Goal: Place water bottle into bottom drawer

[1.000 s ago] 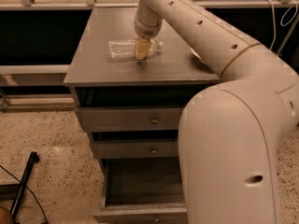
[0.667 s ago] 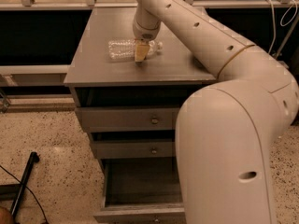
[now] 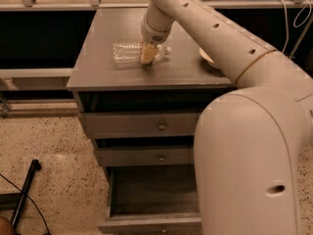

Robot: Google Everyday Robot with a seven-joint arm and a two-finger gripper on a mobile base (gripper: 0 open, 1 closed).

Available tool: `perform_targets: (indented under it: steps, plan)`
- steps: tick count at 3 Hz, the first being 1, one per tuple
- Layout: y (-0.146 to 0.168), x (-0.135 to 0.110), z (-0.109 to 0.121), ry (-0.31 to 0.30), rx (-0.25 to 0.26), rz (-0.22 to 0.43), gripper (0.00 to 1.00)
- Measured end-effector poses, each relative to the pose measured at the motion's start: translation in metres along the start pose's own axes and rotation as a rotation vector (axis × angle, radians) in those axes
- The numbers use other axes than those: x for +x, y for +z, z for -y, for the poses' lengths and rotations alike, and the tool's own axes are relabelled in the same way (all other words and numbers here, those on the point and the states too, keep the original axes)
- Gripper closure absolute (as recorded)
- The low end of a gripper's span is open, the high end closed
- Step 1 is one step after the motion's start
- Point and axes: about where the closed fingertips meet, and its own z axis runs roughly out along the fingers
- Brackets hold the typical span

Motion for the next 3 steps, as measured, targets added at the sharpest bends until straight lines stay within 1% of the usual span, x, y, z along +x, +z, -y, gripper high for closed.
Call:
perform_targets:
  steps: [1, 2, 3]
  plan:
    - [-0.029, -0.005, -0.011, 0.004, 0.018, 0.107, 0.94]
    - [-0.083, 0.004, -0.038, 0.029, 0.03, 0.168, 1.0]
    - [-0.154, 0.032, -0.109, 0.062, 0.004, 0.032, 1.0]
